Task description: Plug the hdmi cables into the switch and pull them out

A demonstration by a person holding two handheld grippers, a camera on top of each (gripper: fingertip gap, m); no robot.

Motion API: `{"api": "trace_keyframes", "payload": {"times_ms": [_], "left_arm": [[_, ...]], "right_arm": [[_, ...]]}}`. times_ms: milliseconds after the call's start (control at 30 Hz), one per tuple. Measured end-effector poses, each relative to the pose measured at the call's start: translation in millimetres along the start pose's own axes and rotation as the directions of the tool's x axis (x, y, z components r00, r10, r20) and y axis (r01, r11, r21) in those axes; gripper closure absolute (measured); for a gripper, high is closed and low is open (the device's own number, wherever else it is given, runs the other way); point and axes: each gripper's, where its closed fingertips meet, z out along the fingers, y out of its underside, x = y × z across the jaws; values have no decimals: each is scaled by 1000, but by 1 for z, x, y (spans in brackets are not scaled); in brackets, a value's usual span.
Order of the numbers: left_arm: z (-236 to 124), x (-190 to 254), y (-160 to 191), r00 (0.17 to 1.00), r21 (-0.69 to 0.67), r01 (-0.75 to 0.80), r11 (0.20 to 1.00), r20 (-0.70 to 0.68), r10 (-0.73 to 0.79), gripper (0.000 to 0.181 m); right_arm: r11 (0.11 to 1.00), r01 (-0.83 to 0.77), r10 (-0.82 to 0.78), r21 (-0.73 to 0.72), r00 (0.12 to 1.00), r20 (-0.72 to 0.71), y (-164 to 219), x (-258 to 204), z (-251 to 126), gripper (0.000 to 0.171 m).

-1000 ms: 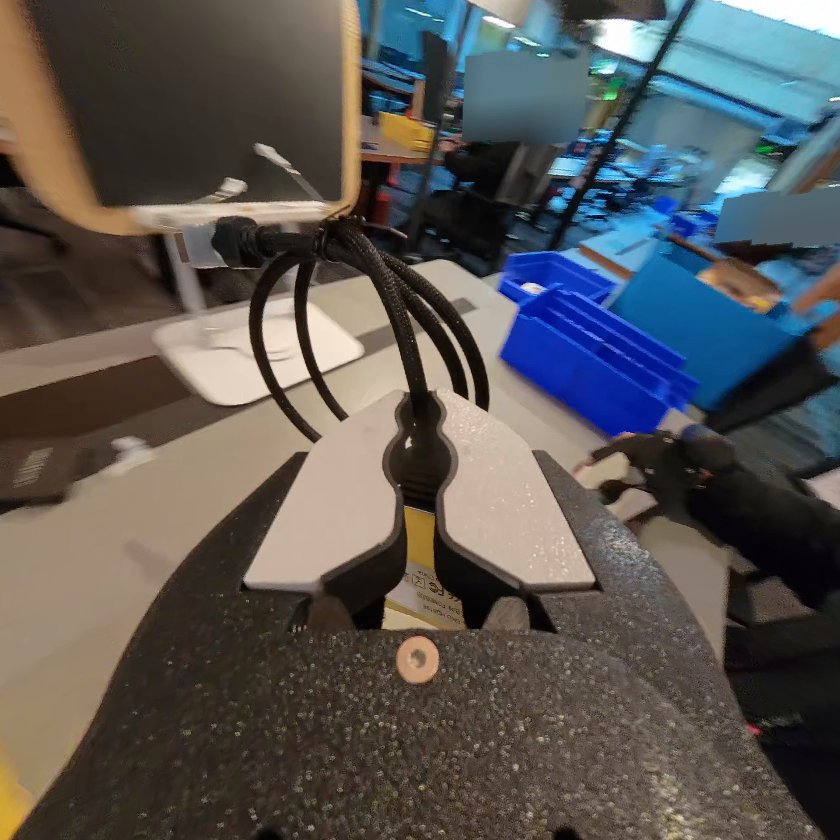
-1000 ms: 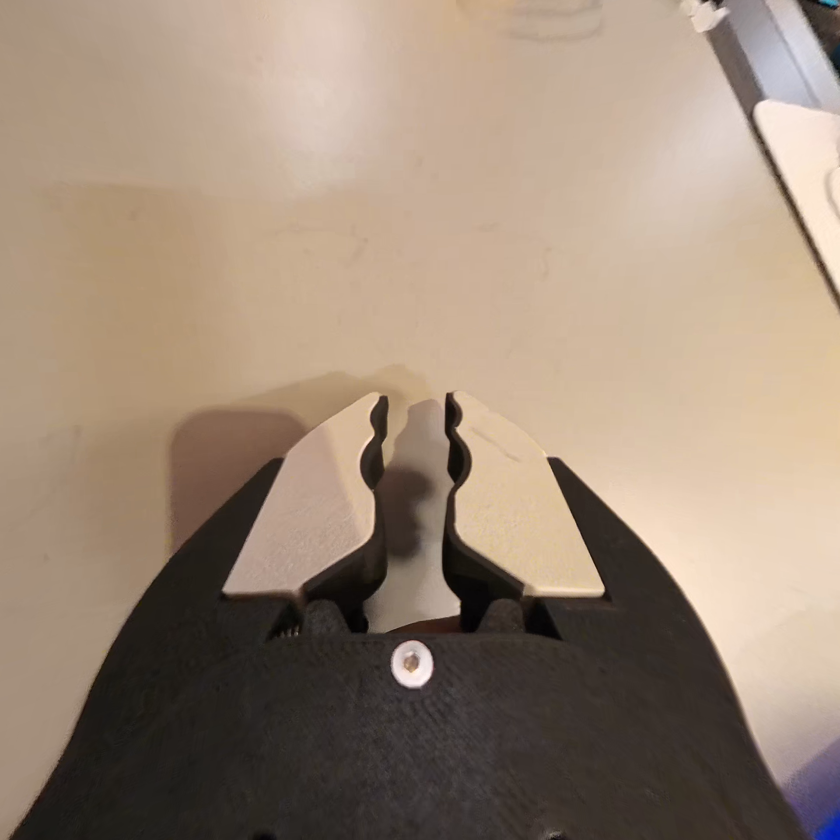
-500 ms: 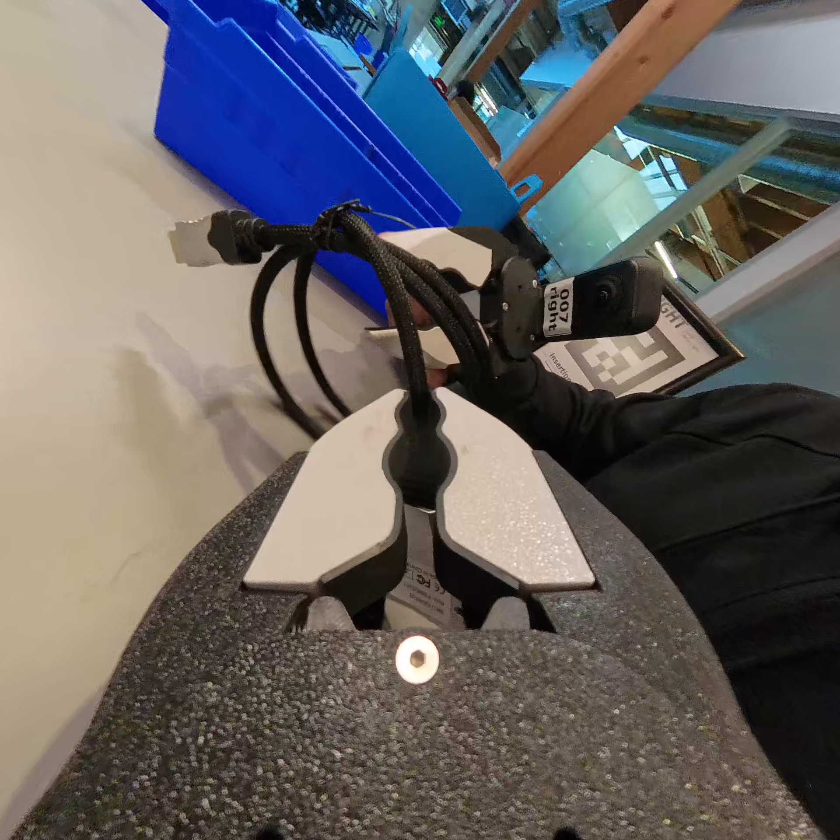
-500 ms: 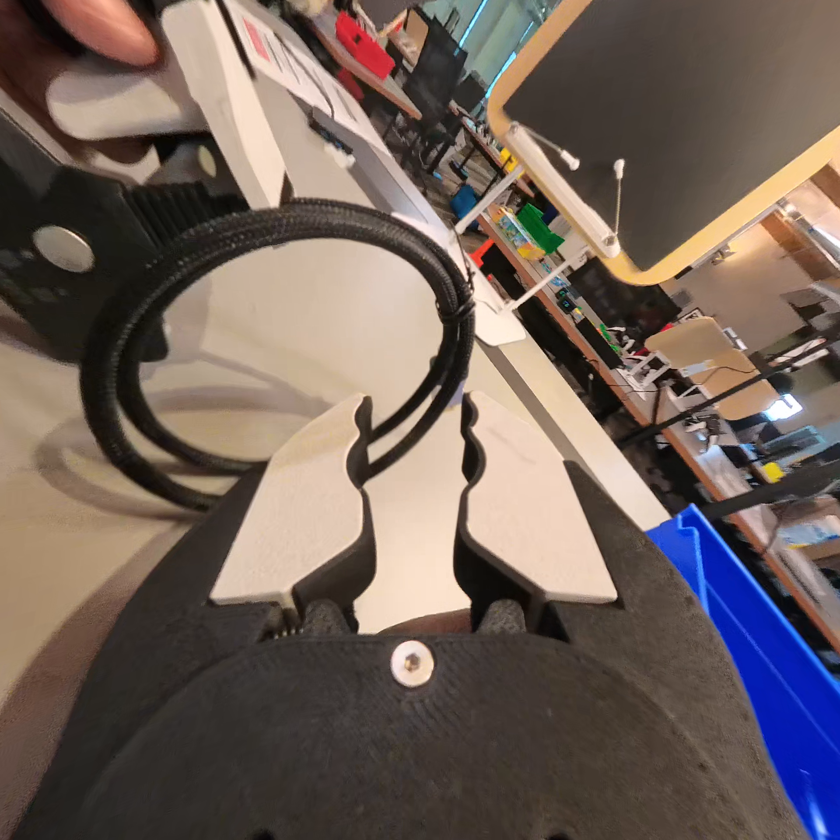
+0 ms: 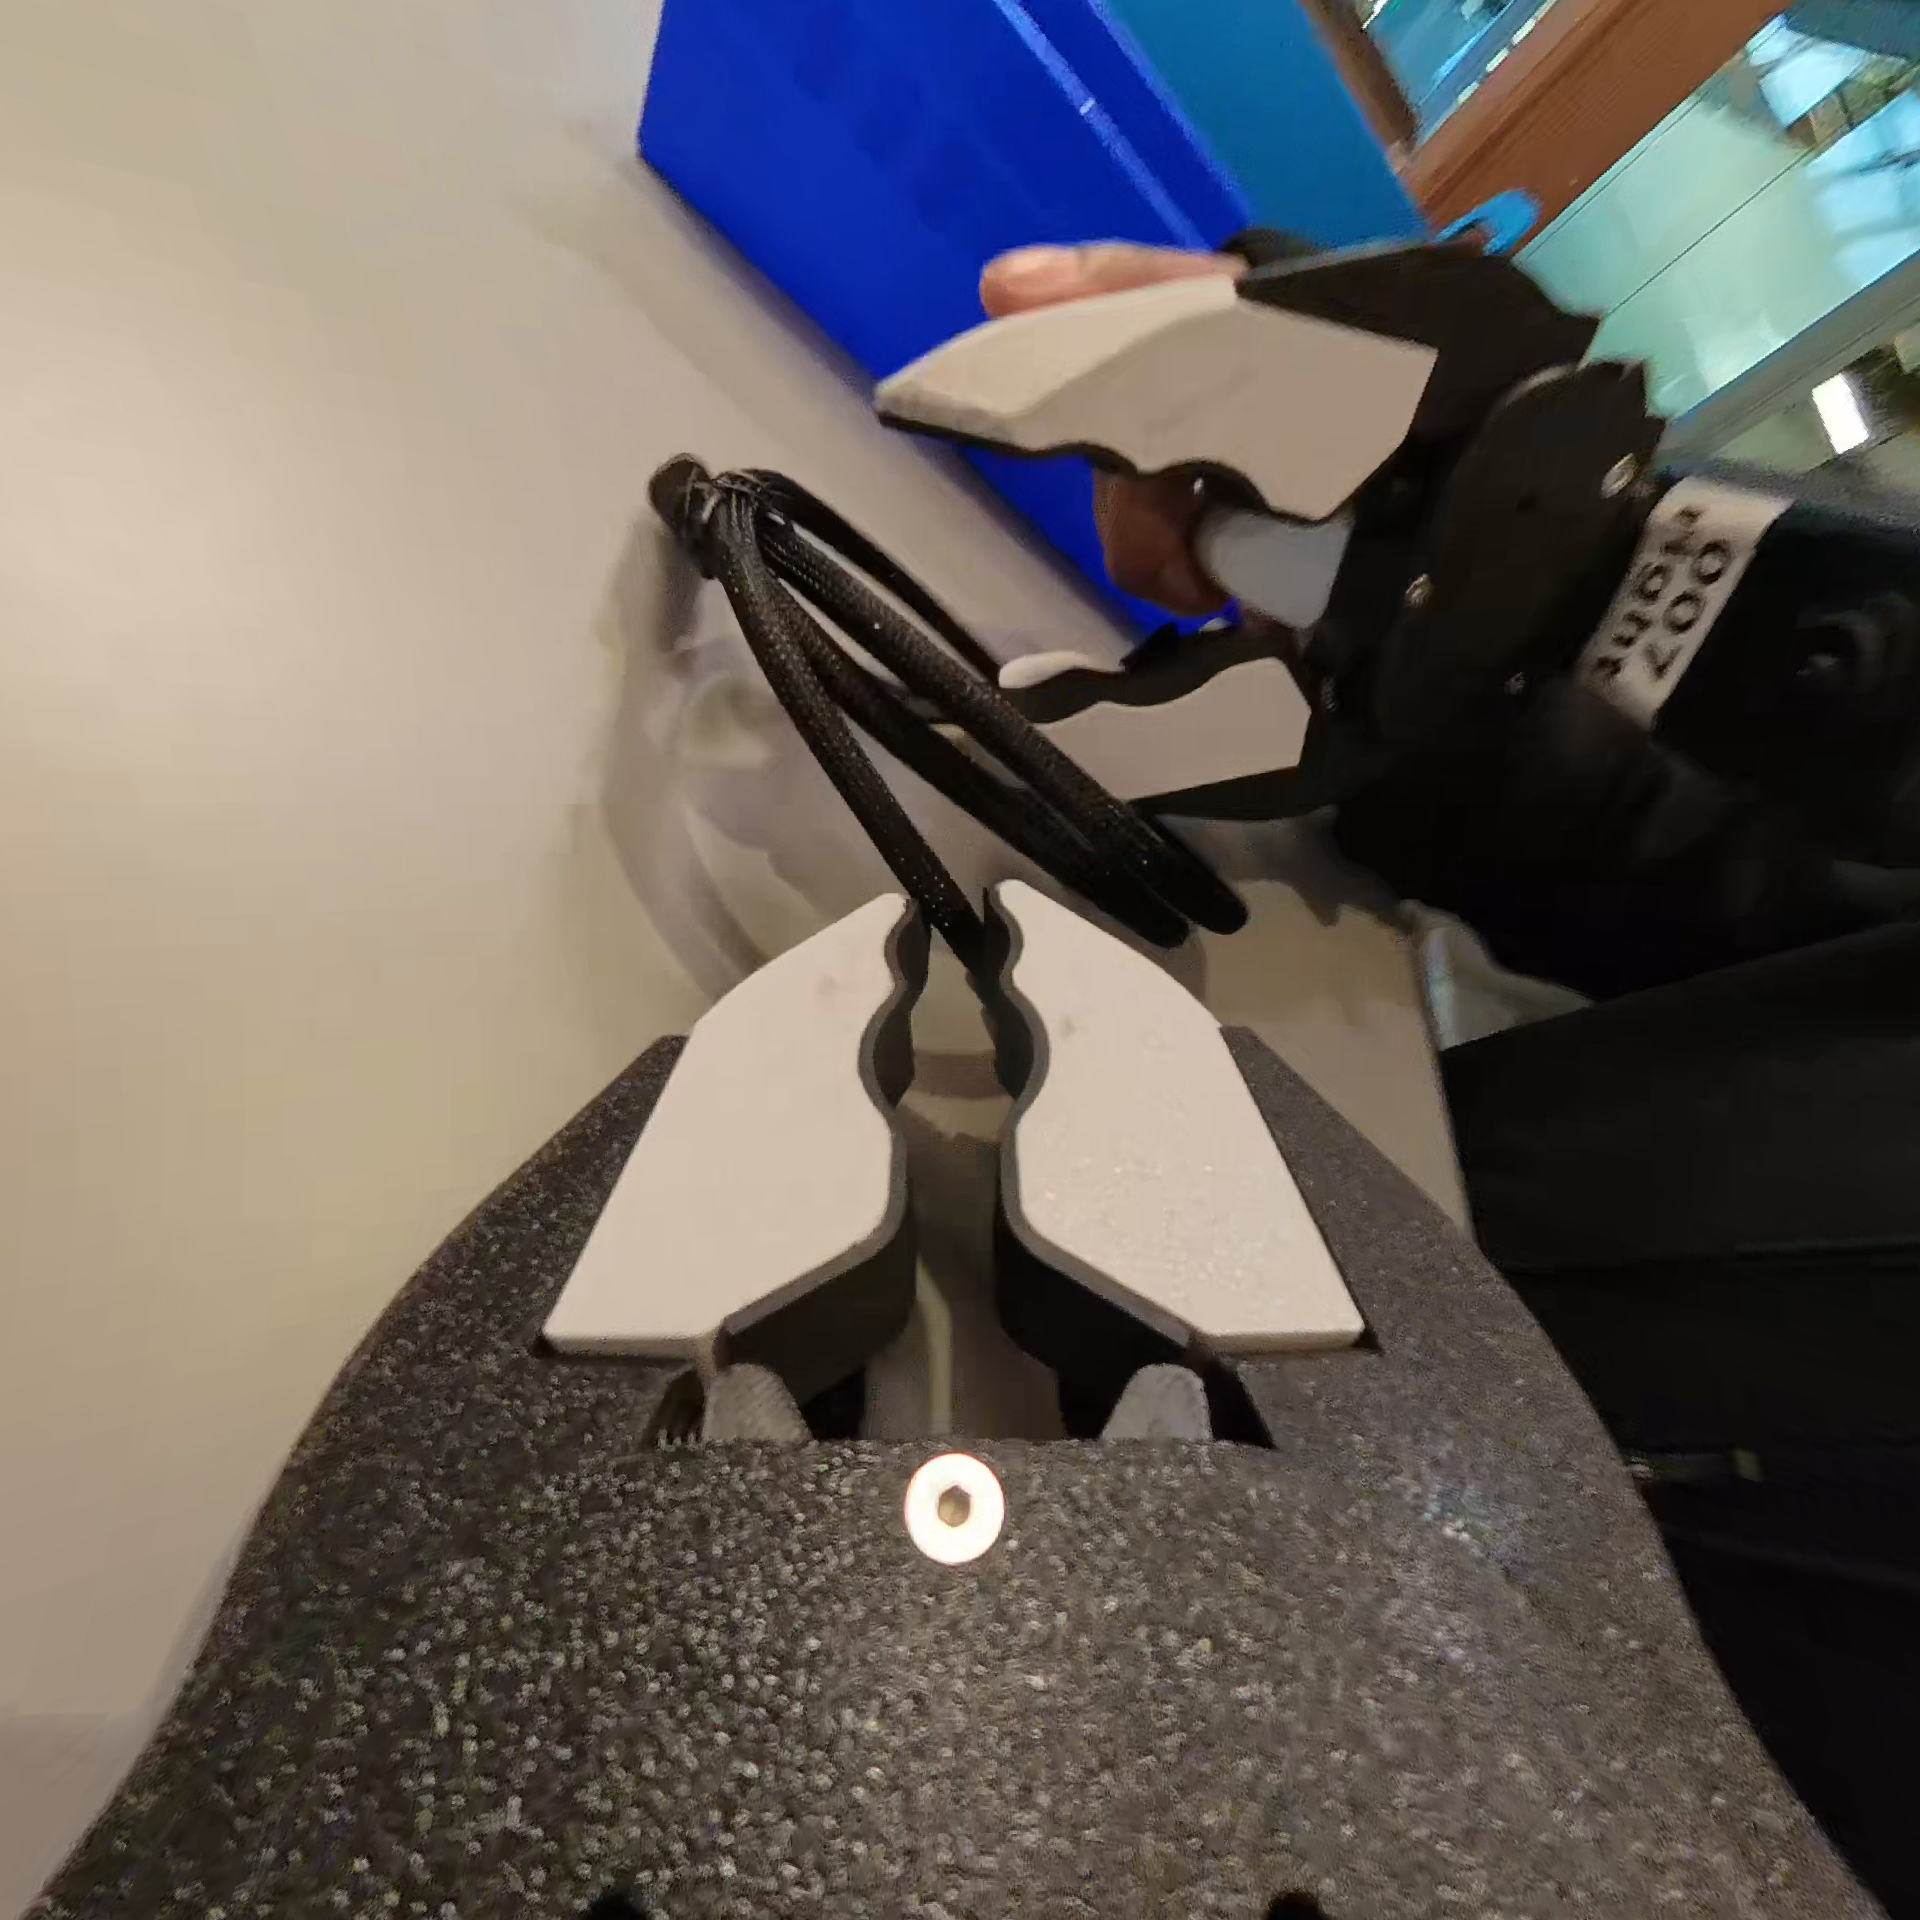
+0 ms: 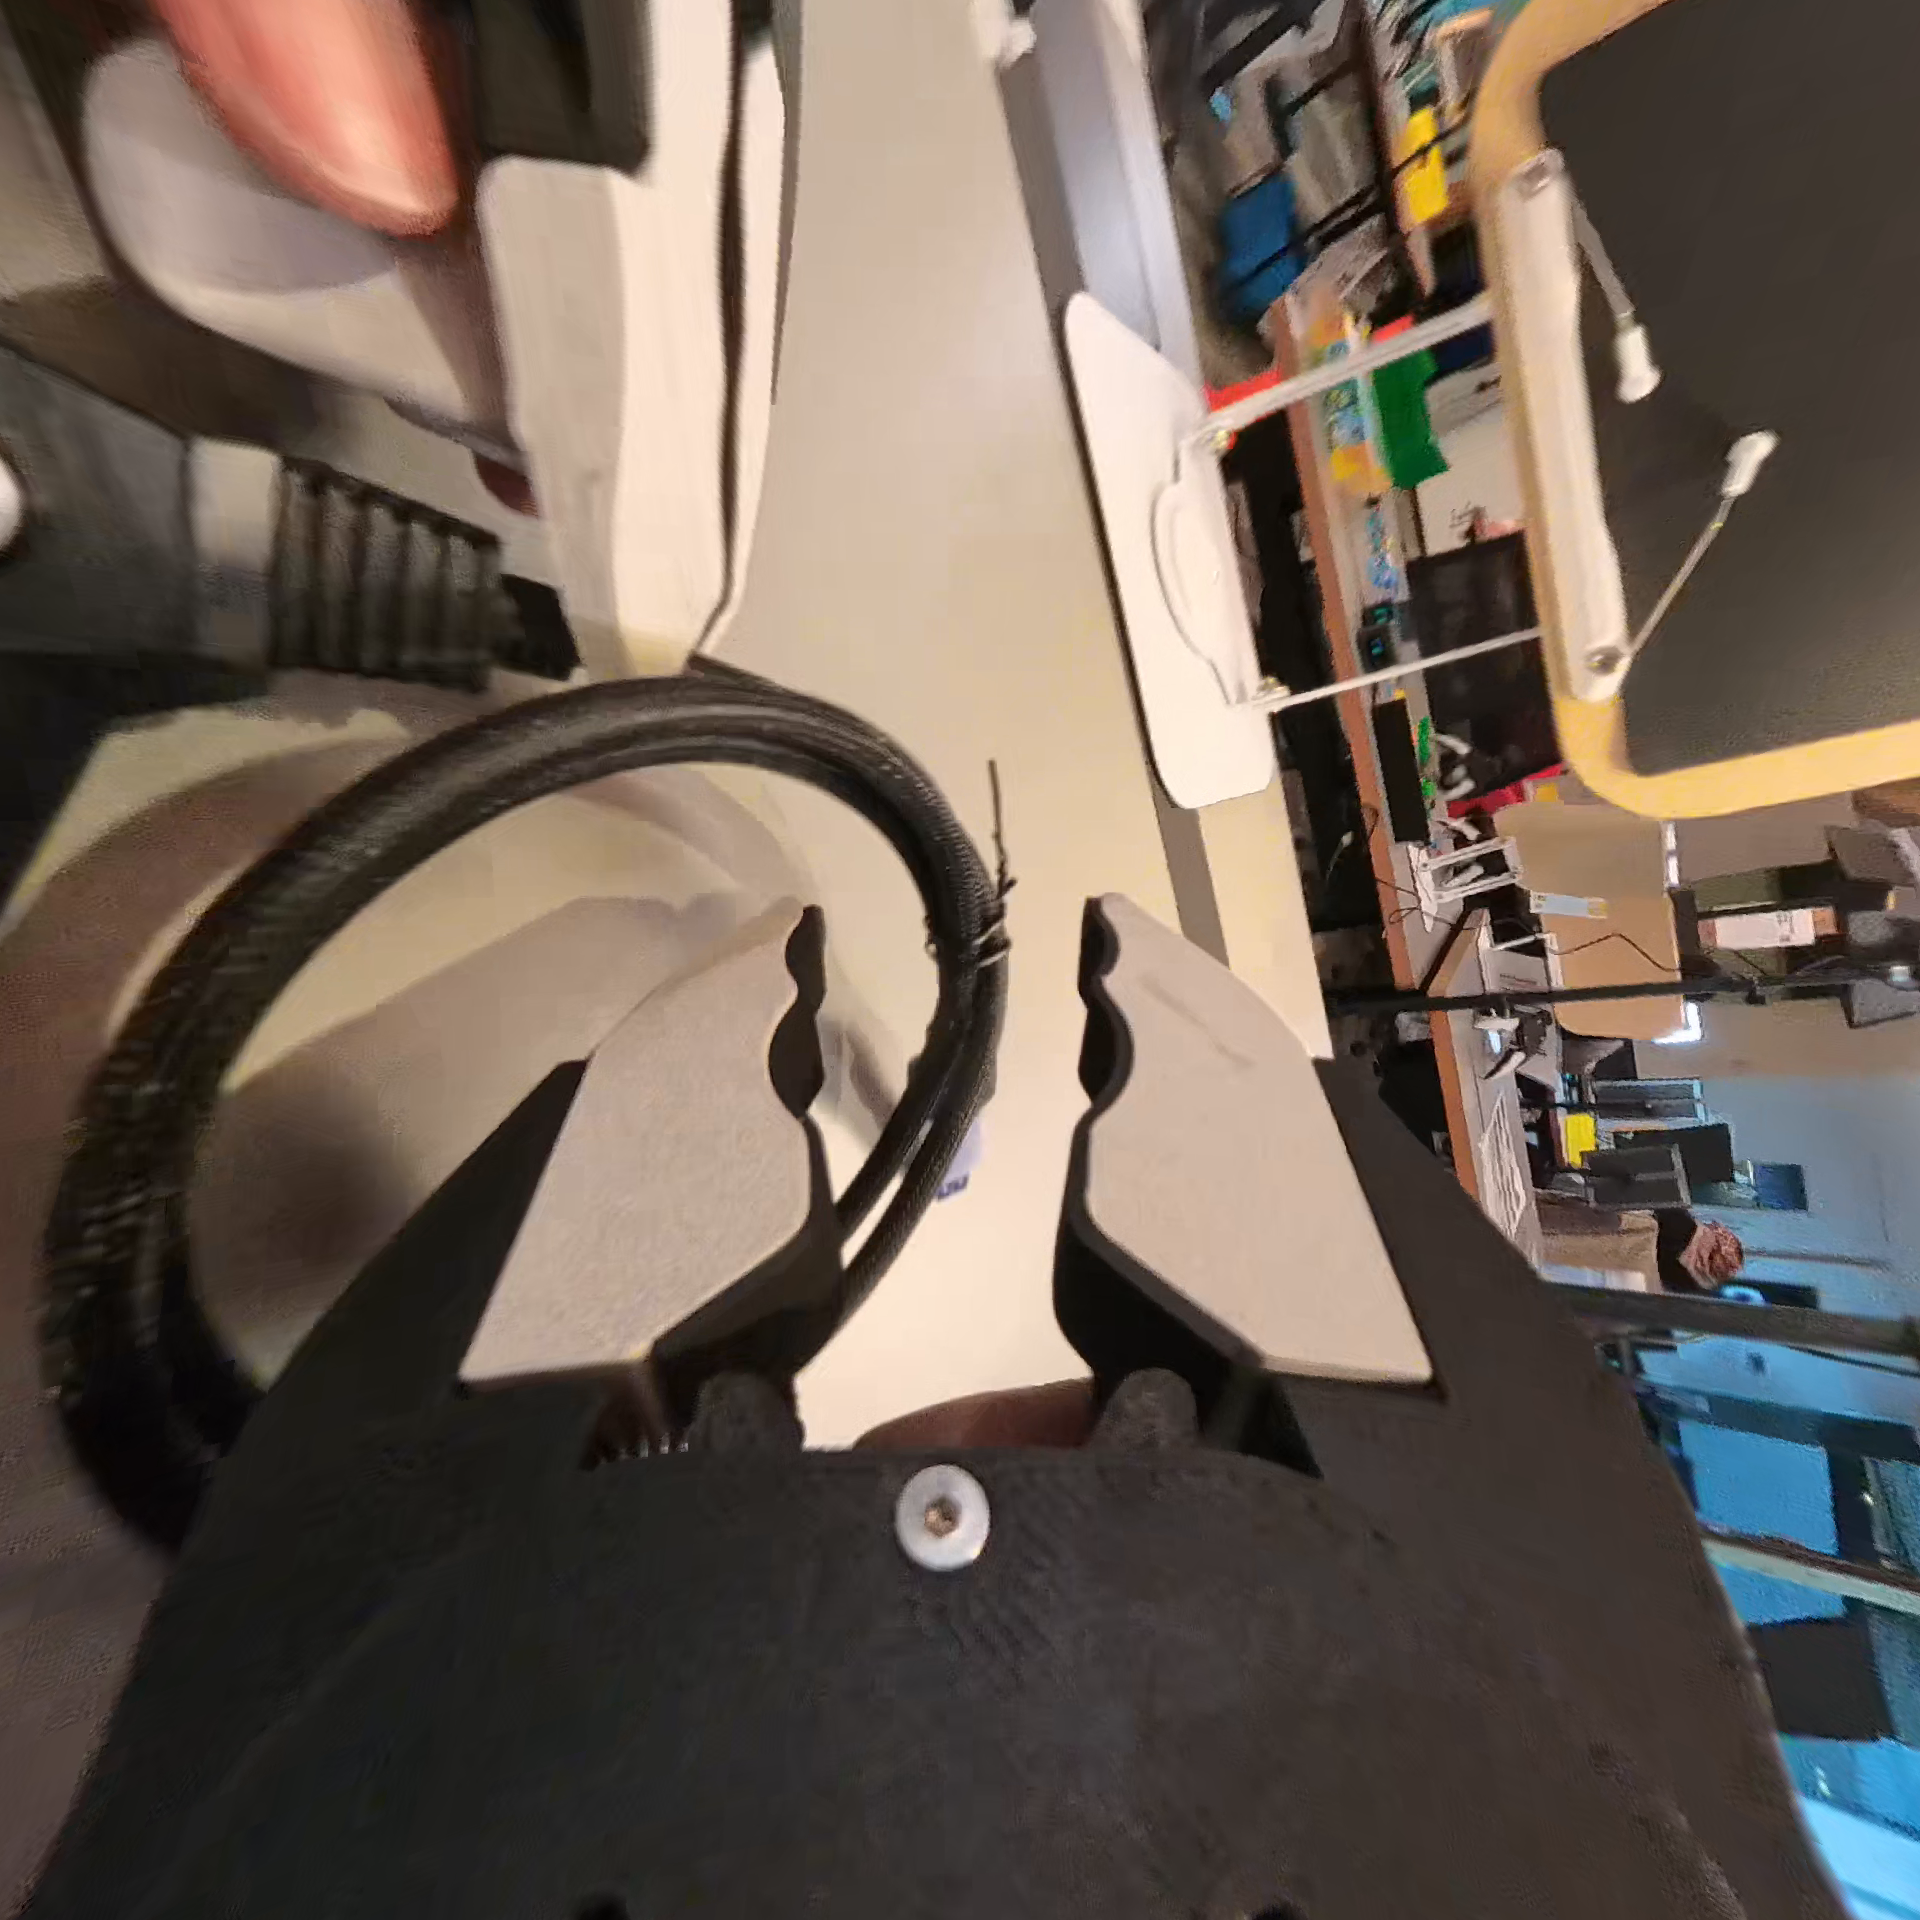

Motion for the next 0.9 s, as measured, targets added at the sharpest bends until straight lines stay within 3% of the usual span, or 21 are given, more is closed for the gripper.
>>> {"api": "trace_keyframes", "payload": {"times_ms": [133, 267, 367, 567, 900], "left_arm": [[-6, -27, 13, 974, -110, -108, 988, 188, 127, 170], [-21, -42, 11, 924, -107, -167, 980, 330, 193, 161], [-34, -46, 1, 902, -26, -190, 981, 391, 185, 157], [-47, -46, -10, 896, 78, -205, 976, 417, 155, 146], [-44, -45, -6, 882, 40, -230, 972, 432, 191, 146]], "right_arm": [[995, -44, 47, -94, 998, 30, 12, -9, 30, 124], [985, -116, 121, -128, 992, 32, 25, -20, 33, 125], [974, -203, 204, -104, 979, -1, 30, -17, 24, 129], [946, -325, 325, -13, 946, 3, 31, -10, -7, 133], [928, -371, 372, -33, 927, 41, 39, -6, -12, 137]]}}
